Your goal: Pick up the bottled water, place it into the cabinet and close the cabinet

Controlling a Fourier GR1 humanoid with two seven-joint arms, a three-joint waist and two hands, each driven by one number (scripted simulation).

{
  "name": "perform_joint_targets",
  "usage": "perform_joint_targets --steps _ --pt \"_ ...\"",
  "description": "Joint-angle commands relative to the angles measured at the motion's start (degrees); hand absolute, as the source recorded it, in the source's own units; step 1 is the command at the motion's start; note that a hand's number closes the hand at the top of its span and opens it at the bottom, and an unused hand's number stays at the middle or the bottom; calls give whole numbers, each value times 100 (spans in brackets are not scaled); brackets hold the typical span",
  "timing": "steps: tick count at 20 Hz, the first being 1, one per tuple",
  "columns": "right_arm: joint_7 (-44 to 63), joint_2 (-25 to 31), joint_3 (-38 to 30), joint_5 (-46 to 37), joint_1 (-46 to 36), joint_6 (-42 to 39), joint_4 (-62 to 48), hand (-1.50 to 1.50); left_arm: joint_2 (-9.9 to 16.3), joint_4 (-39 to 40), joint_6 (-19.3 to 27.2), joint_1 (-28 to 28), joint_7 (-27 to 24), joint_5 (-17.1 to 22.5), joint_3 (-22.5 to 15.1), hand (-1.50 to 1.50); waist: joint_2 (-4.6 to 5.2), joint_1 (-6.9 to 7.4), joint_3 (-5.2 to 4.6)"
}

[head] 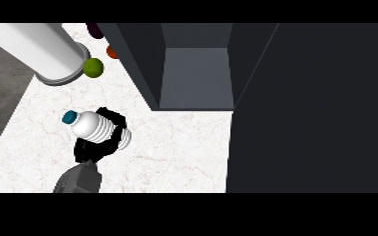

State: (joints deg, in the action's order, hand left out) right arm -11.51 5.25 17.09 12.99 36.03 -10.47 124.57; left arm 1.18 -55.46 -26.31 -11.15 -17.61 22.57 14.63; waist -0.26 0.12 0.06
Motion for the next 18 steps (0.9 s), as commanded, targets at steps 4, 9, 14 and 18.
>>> perform_joint_targets --steps 4,9,14,18 --pt "-171 -186 297 -252 -52 143 -216 -150 -115 -1823 1384 167 770 323 -1200 150 0 -10 -1" --pt "160 -56 126 -27 -337 213 -153 -150 -117 -1905 2170 113 362 360 -2019 150 19 -38 -6" --pt "248 -186 414 -268 -393 398 -165 -150 -118 -1860 3184 -1049 877 257 -2226 150 24 -67 -7" --pt "-29 57 298 -34 -36 116 -48 -150 -116 -1464 3760 -1638 973 285 -2446 150 26 -138 -6"
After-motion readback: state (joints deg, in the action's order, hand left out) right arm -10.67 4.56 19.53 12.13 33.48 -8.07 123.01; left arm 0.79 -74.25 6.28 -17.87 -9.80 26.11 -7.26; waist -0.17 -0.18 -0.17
